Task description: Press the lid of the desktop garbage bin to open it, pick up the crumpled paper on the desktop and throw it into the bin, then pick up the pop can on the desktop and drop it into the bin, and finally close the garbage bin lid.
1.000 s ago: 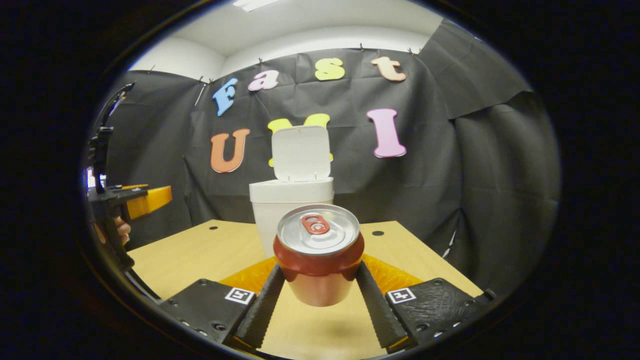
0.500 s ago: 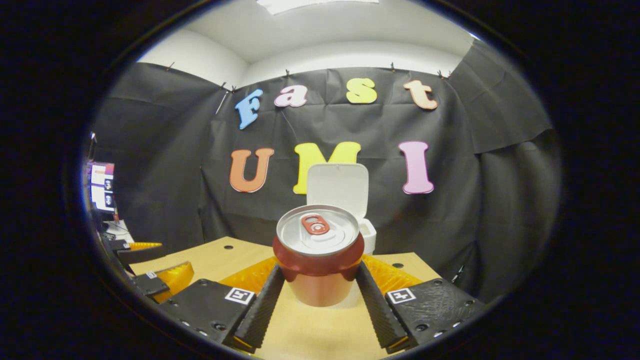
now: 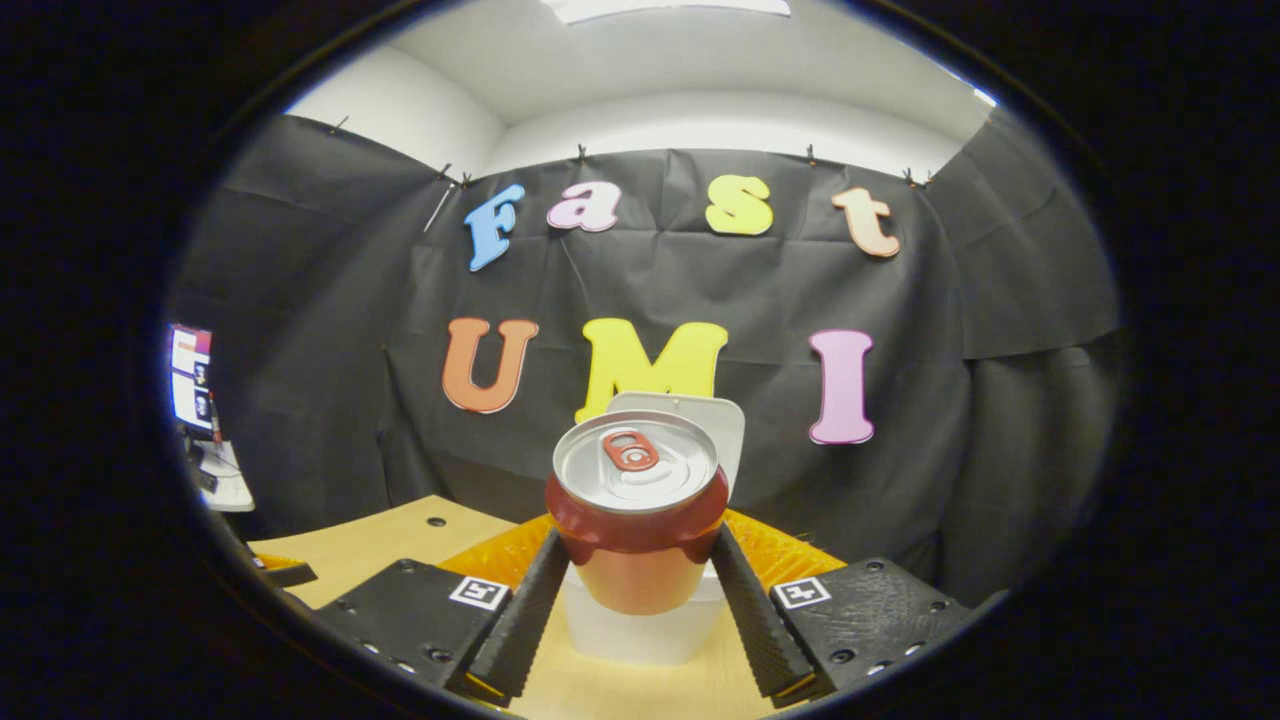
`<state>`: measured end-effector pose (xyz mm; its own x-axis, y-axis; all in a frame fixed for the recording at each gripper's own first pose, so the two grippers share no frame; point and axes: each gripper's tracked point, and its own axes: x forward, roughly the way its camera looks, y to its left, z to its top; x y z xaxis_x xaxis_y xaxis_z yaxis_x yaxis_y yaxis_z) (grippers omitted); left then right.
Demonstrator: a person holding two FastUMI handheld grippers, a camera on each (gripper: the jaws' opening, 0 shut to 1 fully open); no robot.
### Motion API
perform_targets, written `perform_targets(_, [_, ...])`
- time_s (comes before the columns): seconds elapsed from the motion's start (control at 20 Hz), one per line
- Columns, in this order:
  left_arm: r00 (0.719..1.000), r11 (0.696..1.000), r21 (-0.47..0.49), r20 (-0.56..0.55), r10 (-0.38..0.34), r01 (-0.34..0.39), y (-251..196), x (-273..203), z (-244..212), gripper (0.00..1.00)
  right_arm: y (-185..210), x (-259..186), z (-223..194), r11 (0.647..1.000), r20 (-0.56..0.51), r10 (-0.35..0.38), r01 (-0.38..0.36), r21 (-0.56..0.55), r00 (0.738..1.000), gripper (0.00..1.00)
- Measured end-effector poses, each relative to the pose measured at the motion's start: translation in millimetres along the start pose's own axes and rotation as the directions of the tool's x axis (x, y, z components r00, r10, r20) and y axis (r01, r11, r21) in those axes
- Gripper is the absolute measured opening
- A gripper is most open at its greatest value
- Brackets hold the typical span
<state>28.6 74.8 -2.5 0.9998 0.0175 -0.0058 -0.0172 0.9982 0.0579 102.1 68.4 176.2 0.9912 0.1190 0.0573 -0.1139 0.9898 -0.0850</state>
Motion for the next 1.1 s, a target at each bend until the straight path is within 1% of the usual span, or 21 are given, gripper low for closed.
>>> perform_targets(0.05, [1.0, 1.0, -0.014, -0.005, -0.008, 0.008, -1, 1, -1, 0.98, -3, 7, 6, 1.0, -0.021, -0.001, 0.001, 0.005, 1.0, 0.81])
perform_targets(0.2, [0.999, 0.998, -0.053, -0.016, -0.034, 0.033, -7, 8, -6, 0.98, -13, 31, 12, 0.999, -0.074, -0.037, 0.038, 0.006, 0.997, 0.81])
perform_targets(0.3, [0.998, 0.996, -0.075, -0.029, -0.049, 0.047, -9, 9, -10, 0.98, -13, 51, 14, 0.999, -0.098, -0.04, 0.041, 0.0, 0.994, 0.81])
perform_targets(0.4, [0.997, 0.995, -0.072, -0.027, -0.074, 0.071, -15, 8, -8, 0.98, -15, 71, 6, 0.999, -0.142, -0.041, 0.044, 0.02, 0.989, 0.81])
perform_targets(0.5, [0.996, 0.994, -0.06, -0.018, -0.09, 0.089, -17, 8, -7, 0.98, -22, 93, -3, 0.998, -0.174, -0.07, 0.069, -0.013, 0.982, 0.81])
perform_targets(0.6, [0.996, 0.995, -0.055, -0.007, -0.085, 0.084, -13, 10, -6, 0.98, -20, 114, -4, 0.997, -0.171, -0.076, 0.071, -0.038, 0.982, 0.81])
perform_targets(0.75, [0.997, 0.995, -0.053, -0.008, -0.08, 0.079, -11, 13, -8, 0.98, -12, 141, -14, 0.998, -0.19, -0.055, 0.061, 0.027, 0.98, 0.81])
perform_targets(0.85, [0.997, 0.995, -0.063, -0.015, -0.082, 0.081, -10, 13, -9, 0.98, -11, 158, -24, 0.997, -0.206, -0.057, 0.066, 0.036, 0.977, 0.81])
perform_targets(0.9, [0.997, 0.995, -0.061, -0.014, -0.08, 0.079, -8, 11, -9, 0.98, -9, 166, -31, 0.998, -0.216, -0.053, 0.06, 0.028, 0.975, 0.81])
perform_targets(1.0, [0.997, 0.996, -0.044, -0.006, -0.072, 0.072, -6, 11, -5, 0.98, -9, 181, -45, 0.998, -0.235, -0.066, 0.066, -0.007, 0.97, 0.8])
perform_targets(1.1, [0.997, 0.997, -0.029, 0.005, -0.071, 0.071, -5, 9, -3, 0.98, -14, 192, -59, 0.997, -0.256, -0.082, 0.08, -0.015, 0.963, 0.81])
